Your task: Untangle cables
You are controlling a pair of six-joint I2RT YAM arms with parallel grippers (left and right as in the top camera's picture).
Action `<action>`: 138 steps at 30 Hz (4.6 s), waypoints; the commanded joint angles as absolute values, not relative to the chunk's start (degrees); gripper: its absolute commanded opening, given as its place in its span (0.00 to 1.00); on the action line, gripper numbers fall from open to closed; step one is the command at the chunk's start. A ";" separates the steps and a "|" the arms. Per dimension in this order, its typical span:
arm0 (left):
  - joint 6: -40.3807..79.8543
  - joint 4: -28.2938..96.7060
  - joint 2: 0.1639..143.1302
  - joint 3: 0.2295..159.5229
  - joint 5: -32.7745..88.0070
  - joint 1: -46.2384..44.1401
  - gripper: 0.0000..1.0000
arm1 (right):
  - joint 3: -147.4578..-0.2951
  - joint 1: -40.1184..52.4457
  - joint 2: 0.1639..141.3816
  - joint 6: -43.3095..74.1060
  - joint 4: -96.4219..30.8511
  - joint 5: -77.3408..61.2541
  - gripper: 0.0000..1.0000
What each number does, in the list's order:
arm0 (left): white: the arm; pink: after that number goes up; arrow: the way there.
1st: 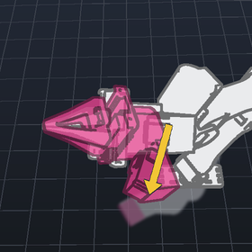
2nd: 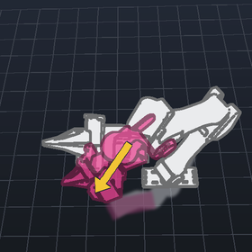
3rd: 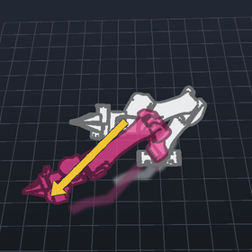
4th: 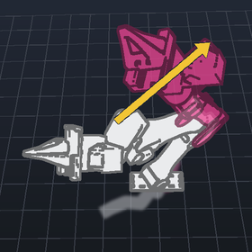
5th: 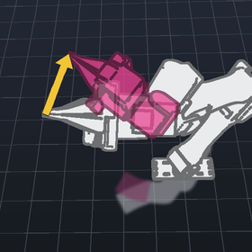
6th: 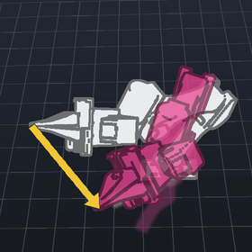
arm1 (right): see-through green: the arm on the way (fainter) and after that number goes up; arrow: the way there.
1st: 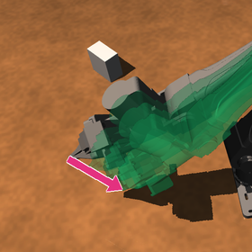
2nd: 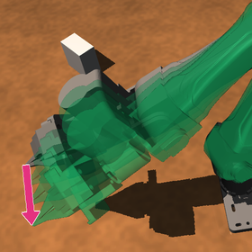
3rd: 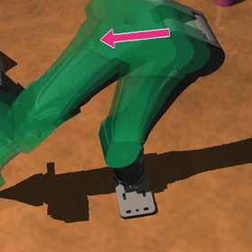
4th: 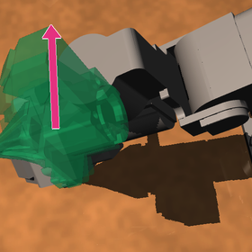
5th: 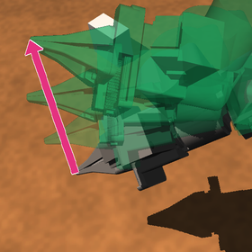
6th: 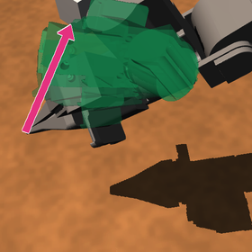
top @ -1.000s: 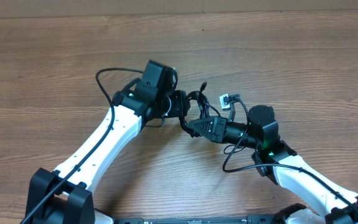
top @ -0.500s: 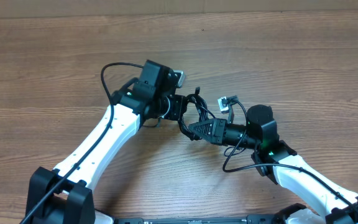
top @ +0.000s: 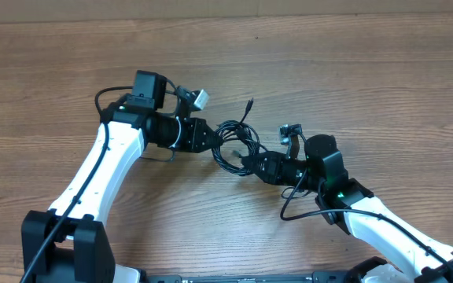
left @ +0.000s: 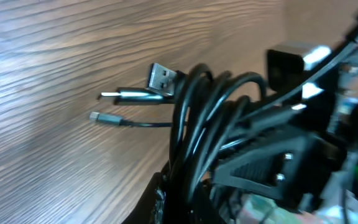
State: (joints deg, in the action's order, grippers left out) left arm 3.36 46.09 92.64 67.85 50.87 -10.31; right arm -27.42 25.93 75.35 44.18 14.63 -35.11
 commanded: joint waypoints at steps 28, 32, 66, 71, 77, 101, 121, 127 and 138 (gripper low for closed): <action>30.06 45.58 92.16 69.25 39.66 -9.04 0.04 | -33.52 25.36 75.00 40.16 15.70 -40.38 0.58; 33.65 46.72 92.16 69.25 38.35 -9.02 0.04 | -33.69 25.36 75.00 40.18 15.62 -37.54 0.58; 11.11 44.97 92.25 69.25 45.12 -10.57 0.04 | -35.16 25.12 76.49 91.70 10.28 -17.30 0.36; 10.26 44.34 92.25 69.25 43.48 -14.04 0.04 | -35.31 25.06 76.47 78.08 18.11 -17.85 0.04; 10.26 45.34 92.25 69.25 35.57 -15.68 0.04 | -38.39 25.06 76.29 64.88 20.51 -22.02 0.04; 10.66 45.19 92.25 69.25 30.26 -15.94 0.04 | -40.58 25.02 76.42 75.92 -10.76 -20.58 0.62; 10.26 45.08 92.25 69.25 37.26 -19.27 0.04 | -40.58 25.02 76.90 73.43 6.96 -16.10 0.04; 10.28 45.08 92.25 69.25 37.30 -19.27 0.04 | -40.58 25.02 76.90 72.18 8.93 -16.10 0.04; 10.31 45.08 92.25 69.25 34.68 -19.27 0.04 | -40.58 24.99 76.75 57.45 7.94 -16.34 0.13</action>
